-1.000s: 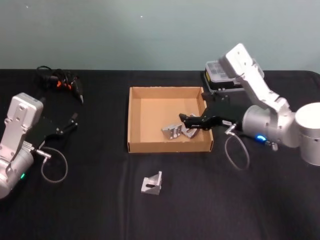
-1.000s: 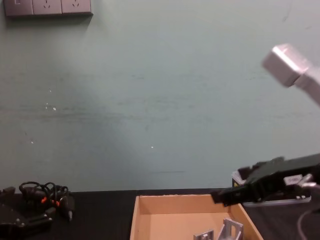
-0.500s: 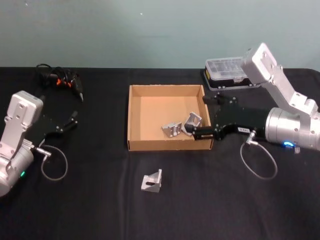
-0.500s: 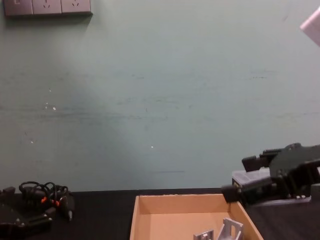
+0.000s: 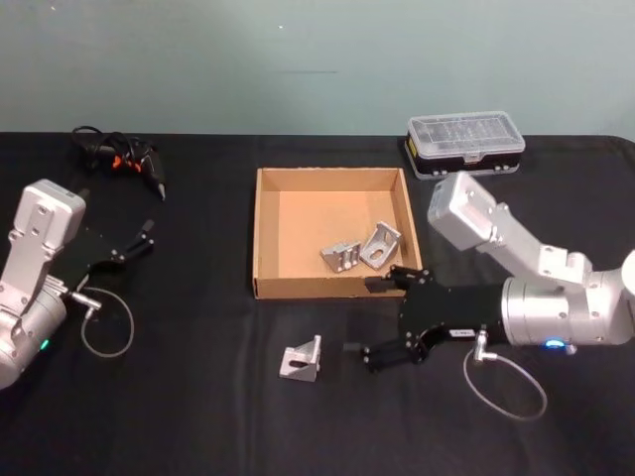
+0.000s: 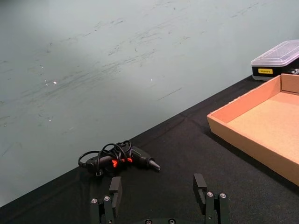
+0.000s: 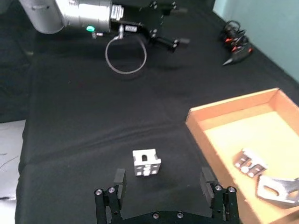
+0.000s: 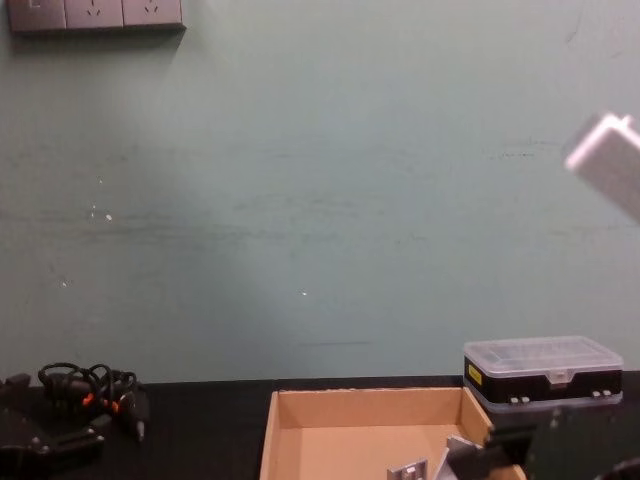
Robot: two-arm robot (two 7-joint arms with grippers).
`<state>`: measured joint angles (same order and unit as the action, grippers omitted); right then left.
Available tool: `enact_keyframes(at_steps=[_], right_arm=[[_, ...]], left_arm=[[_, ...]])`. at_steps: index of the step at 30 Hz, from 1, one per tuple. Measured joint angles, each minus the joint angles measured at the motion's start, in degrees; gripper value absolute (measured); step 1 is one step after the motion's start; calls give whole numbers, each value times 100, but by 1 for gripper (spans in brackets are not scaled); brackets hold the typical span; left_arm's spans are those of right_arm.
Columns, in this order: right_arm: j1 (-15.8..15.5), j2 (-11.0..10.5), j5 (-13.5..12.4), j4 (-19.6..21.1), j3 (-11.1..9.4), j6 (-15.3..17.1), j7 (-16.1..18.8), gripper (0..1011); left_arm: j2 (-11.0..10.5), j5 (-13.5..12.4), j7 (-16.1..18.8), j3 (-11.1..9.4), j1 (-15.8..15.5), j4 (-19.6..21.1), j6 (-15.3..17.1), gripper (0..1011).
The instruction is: Use one hand to pick up the angle iron from the table and place it into the box.
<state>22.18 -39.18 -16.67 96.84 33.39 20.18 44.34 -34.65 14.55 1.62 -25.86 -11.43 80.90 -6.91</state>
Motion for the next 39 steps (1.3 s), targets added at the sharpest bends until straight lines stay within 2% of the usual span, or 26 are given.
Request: enact_keyframes(at_steps=[7,23,29,39], right_arm=[[121,40,53,-175,228,-12,22,1004],[429,328,120,-716,782,-58,-38,1004],[515,437,143,-853,942,-71,-46,1004],[656,623,181,-1079,1094,-113,-63,1004]], left_arm=[[0,0,0,0,0,0,0,1000],[0,0,0,0,0,0,0,1000],[0,0,0,0,0,0,0,1000],[0,0,0,0,0,0,0,1000]])
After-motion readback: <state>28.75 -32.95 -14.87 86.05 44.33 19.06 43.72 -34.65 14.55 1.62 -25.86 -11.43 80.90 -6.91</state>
